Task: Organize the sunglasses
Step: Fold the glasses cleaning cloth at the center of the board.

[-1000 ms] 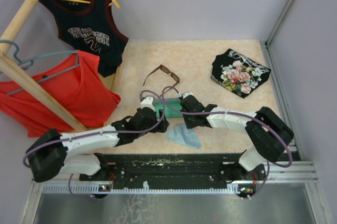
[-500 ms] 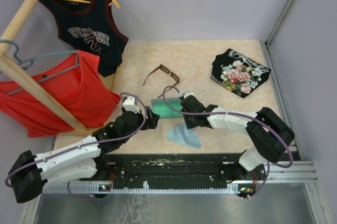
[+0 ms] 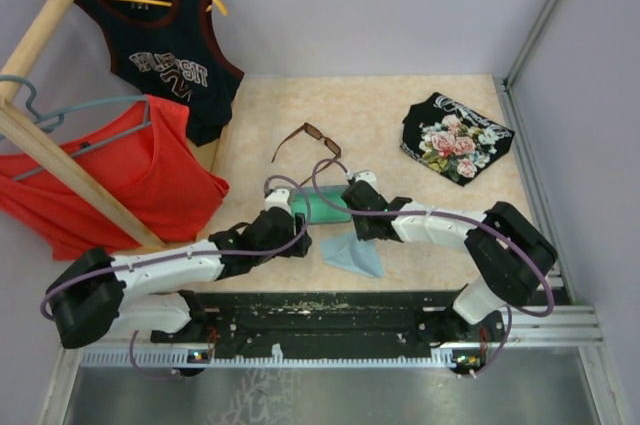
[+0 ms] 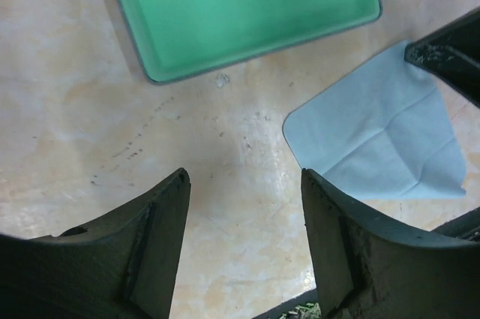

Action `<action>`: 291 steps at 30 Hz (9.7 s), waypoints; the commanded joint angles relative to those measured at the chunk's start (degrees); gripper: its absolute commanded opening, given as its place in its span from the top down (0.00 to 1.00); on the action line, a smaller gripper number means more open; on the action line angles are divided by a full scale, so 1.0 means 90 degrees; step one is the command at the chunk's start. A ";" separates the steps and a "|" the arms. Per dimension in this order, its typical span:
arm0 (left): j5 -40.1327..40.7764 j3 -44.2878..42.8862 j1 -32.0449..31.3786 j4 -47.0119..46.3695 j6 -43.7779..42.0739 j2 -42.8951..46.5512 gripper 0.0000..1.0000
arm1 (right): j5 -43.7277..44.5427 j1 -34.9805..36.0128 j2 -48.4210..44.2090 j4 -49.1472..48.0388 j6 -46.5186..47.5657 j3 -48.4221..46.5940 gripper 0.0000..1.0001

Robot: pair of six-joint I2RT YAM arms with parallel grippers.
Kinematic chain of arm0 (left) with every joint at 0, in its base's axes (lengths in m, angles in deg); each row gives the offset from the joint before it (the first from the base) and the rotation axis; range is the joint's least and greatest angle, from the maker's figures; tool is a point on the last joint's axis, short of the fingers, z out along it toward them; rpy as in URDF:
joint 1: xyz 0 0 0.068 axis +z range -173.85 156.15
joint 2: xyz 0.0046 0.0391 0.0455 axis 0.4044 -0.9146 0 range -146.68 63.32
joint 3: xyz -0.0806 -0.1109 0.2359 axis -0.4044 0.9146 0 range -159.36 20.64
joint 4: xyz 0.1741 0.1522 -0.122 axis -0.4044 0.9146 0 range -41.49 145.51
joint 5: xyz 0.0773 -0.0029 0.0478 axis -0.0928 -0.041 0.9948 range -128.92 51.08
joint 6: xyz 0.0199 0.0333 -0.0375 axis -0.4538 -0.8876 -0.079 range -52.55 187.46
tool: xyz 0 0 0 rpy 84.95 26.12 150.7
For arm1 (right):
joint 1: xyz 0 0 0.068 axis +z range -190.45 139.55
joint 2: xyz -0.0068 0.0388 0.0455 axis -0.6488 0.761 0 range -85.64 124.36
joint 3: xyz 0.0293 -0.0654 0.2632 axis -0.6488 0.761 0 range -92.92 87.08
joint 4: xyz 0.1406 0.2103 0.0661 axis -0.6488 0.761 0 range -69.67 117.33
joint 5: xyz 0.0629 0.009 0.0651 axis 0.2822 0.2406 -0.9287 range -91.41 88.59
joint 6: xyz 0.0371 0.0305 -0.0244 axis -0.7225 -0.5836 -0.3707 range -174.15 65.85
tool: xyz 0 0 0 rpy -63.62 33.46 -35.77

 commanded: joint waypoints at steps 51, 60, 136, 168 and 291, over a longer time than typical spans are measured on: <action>0.1185 -0.3163 -0.1226 0.2737 0.0834 -0.4036 0.64 | -0.0625 -0.0050 0.0350 -0.0195 -0.0230 0.0134 1.00; 0.1002 -0.3014 -0.1220 0.2420 0.0778 -0.4133 0.72 | -0.0690 -0.0050 0.0312 -0.0135 -0.0235 0.0153 1.00; 0.1590 -0.1145 -0.1320 0.0083 -0.0408 -0.1060 1.00 | 0.0123 0.1063 -0.2609 0.0628 -0.1655 0.0485 1.00; -0.0003 0.0439 -0.0503 -0.2688 -0.2085 -0.0948 1.00 | -0.1021 0.0309 -0.2362 -0.0987 -0.0530 0.1304 1.00; -0.0428 0.0042 -0.0849 0.0402 0.0549 -0.0445 0.86 | -0.2343 0.1543 -0.2520 -0.1885 0.1415 0.2138 1.00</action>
